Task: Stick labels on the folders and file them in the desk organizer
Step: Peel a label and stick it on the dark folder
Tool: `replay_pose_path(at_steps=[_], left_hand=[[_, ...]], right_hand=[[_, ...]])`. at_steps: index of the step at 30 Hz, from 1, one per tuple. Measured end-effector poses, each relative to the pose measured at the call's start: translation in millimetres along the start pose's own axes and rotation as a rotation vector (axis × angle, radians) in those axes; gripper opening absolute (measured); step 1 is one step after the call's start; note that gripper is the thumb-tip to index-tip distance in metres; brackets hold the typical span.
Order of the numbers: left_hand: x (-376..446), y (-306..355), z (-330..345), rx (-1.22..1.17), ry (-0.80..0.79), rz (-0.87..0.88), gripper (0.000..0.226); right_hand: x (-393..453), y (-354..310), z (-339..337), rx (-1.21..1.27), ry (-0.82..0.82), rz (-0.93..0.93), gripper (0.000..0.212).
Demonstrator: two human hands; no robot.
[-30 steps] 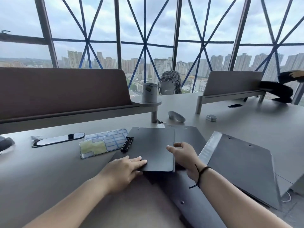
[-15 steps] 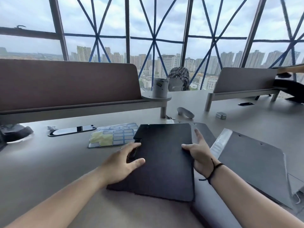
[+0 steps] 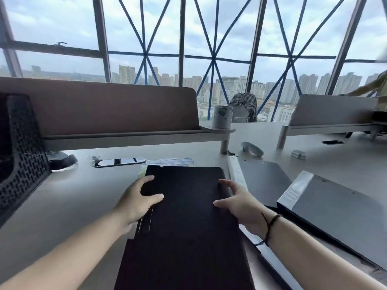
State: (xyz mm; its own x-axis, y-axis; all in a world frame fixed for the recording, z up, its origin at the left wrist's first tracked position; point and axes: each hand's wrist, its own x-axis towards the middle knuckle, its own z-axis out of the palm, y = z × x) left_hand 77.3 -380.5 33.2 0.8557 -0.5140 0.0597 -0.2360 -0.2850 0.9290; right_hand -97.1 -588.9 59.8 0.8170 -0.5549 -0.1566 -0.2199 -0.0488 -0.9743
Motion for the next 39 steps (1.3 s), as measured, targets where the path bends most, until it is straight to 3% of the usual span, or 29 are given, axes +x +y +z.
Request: replay_pose_path(at_steps=[3,7,13,20,27,33,39], left_hand=[[-22,-20,-38,0.168,0.073,-0.052,0.067],[-47,-32,-88,0.394,0.120,-0.084,0.066],[-75,-50,-133,0.646,0.088,-0.163,0.070],[-84,-52,-138,0.969,0.120,-0.178,0.074],[-61,-61,-133,1.143,0.220,0.025,0.054],[-31,-64,-127,1.081,0.032,0.075,0.058],[2,-62,-114,0.962,-0.116,0.086,0.059]], right_hand=[[-4,-2,42,-0.332,-0.052,-0.080,0.057],[-1,-1,93,-0.668,-0.115,-0.149,0.082],[-2,-5,143,-0.961,-0.148,-0.215,0.088],[-5,-3,167,-1.227,-0.106,-0.321,0.085],[4,-4,170,-1.334,-0.116,-0.341,0.087],[15,-16,166,-1.371,-0.168,-0.300,0.083],[44,-26,159,-1.252,-0.150,-0.293,0.060]])
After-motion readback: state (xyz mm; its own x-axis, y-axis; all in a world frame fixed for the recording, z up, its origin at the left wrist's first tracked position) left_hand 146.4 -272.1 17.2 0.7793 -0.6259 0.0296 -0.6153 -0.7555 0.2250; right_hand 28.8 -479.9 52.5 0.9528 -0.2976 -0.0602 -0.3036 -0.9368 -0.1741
